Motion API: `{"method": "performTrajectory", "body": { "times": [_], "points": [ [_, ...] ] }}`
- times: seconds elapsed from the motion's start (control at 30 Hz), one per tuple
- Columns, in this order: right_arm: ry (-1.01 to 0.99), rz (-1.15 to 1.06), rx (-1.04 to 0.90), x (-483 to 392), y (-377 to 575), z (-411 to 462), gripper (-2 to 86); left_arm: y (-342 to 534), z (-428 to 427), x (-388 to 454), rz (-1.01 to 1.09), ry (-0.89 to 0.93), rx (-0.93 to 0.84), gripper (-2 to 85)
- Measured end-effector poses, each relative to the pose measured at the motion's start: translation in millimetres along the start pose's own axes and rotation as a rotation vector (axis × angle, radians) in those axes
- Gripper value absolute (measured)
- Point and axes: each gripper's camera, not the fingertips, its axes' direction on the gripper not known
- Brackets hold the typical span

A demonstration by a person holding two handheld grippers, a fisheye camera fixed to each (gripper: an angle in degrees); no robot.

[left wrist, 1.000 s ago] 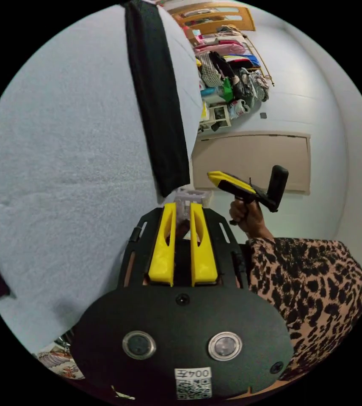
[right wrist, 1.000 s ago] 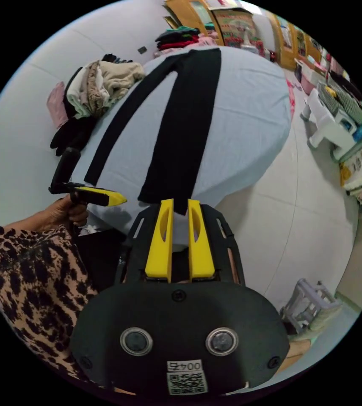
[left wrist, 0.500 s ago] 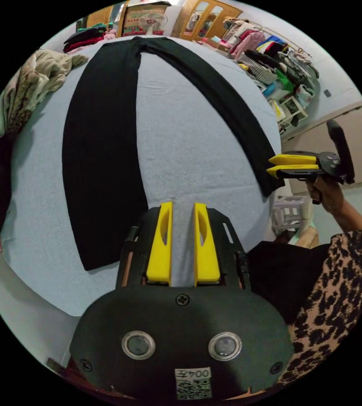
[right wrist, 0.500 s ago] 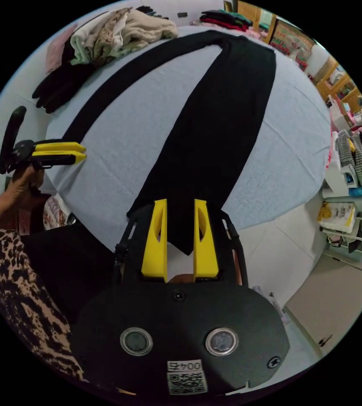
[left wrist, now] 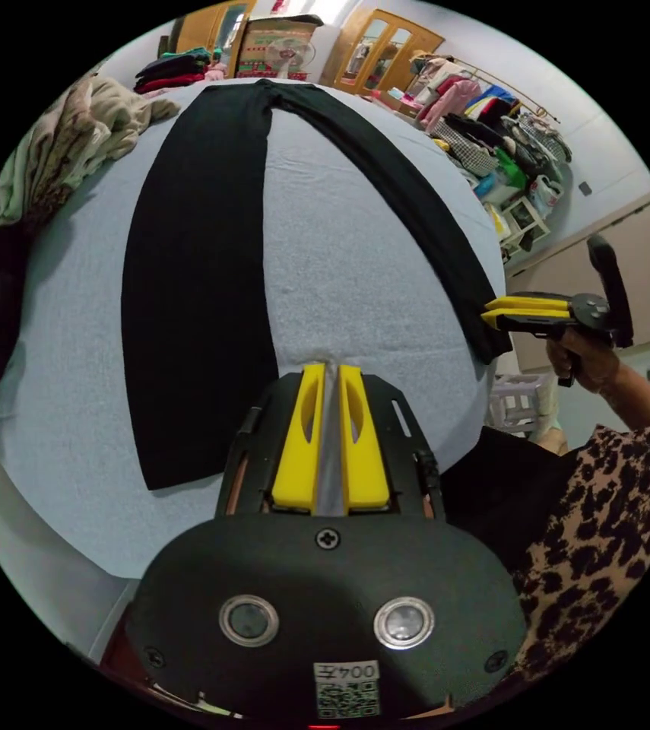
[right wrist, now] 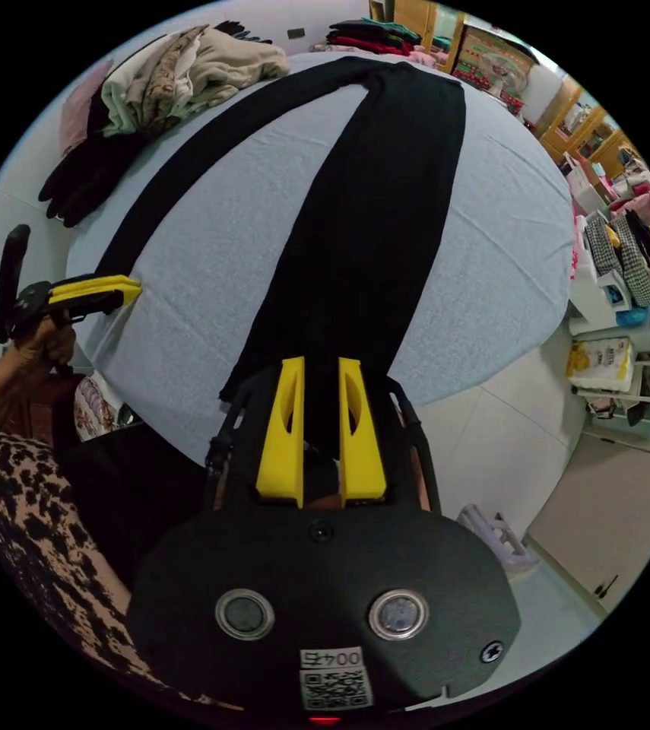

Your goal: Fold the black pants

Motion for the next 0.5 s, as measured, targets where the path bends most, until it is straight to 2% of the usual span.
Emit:
{"method": "performTrajectory", "body": {
  "times": [0.13, 0.3, 0.5],
  "points": [
    [-0.244, 0.055, 0.126, 51, -3, -16, 7.9, 3, -6, -8, -0.046, 0.051, 0.007, 2.1],
    [-0.57, 0.144, 0.367, 166, -13, -49, 10.1, 7, -22, -10, -0.187, 0.095, 0.035, 3.0],
    [-0.727, 0.173, 0.413, 329, -45, -76, 8.7, 13, -51, 42, -0.444, 0.016, 0.217, 5.5]
  ]
}}
